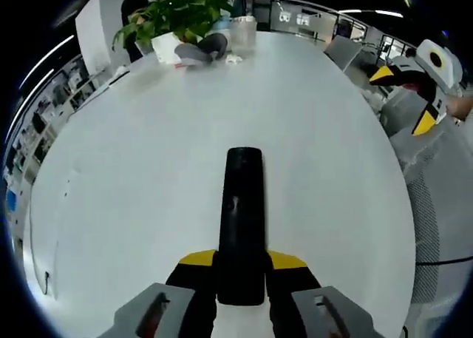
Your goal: Press the specified remote control buttons in sequence, fully releasing each button before pressing the next.
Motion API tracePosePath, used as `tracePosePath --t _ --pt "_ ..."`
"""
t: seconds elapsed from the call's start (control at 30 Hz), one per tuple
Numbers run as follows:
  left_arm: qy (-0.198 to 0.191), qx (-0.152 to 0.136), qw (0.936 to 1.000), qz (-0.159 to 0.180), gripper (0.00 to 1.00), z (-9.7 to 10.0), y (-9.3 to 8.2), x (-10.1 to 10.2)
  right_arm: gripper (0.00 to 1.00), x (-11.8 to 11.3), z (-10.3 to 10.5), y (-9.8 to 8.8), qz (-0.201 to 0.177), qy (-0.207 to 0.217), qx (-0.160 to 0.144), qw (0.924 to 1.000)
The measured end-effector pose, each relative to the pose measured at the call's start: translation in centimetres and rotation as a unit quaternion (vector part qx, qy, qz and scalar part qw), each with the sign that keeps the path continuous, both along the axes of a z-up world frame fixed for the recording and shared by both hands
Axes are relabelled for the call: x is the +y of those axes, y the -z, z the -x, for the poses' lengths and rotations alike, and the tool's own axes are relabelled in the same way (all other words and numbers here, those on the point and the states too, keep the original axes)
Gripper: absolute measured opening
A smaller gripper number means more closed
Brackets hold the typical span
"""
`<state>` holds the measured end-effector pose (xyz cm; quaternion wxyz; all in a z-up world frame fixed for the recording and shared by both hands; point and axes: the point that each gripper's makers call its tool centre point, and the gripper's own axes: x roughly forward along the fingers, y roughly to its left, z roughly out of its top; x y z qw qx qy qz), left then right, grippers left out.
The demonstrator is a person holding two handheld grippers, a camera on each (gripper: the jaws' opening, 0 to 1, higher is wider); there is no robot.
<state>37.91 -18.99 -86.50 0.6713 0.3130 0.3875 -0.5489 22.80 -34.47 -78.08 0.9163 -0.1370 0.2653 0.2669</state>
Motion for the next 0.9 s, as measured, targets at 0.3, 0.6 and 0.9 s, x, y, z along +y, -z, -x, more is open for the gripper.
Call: tracePosePath --t 0.3,0.6,0.9 --pt "0.037 -0.001 0.9993 -0.011 0.24 1.2 0.0 0.3 0.51 0.1 0.0 0.0 0.001 -0.003 0.0 1.0" --pt "0.063 -0.002 0.9978 -0.023 0.24 2.3 0.0 0.5 0.51 0.2 0.1 0.0 0.002 -0.007 0.0 1.0" --pt "0.074 -0.001 0.9968 -0.031 0.24 3.0 0.0 0.5 0.51 0.3 0.1 0.0 0.001 -0.009 0.0 1.0"
